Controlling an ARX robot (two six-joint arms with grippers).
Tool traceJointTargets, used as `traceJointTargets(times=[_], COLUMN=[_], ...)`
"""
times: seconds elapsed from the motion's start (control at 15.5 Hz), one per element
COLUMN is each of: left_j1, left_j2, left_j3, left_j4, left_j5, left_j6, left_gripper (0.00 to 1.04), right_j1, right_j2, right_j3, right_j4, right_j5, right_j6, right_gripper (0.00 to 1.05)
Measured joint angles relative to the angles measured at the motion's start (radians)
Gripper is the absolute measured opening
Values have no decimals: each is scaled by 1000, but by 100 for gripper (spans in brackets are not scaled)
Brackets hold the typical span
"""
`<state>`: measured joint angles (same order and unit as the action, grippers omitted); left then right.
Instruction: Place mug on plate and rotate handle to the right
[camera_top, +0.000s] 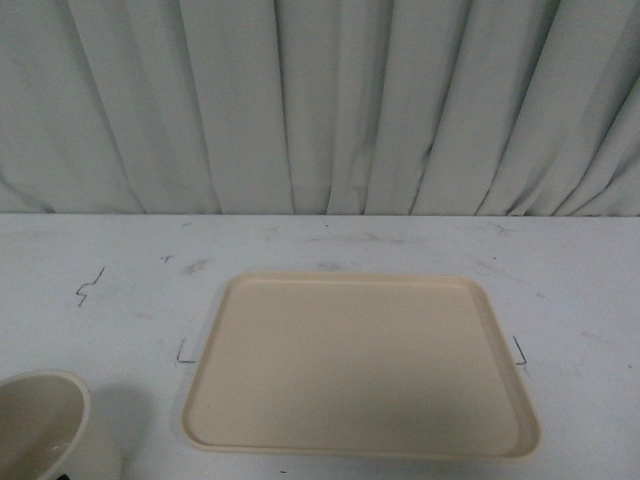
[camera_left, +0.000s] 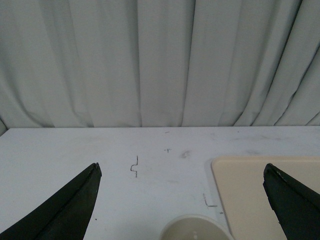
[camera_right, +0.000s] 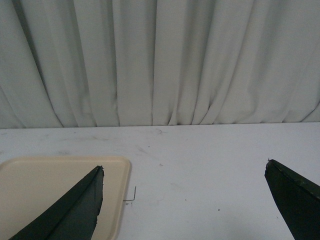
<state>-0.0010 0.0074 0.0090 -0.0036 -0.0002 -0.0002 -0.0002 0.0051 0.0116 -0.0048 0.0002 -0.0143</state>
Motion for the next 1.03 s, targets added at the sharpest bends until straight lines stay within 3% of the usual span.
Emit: traceJointTargets(times=[1.03], left_j1=[0], left_j2=[0], left_j3=[0], left_j4=[0], left_j5=[0], left_j6=[0], left_gripper=[98], right_j1=[0], right_j2=[0], right_j3=[0], right_j4=[0], right_j5=[0], right_j6=[0], right_gripper=[98])
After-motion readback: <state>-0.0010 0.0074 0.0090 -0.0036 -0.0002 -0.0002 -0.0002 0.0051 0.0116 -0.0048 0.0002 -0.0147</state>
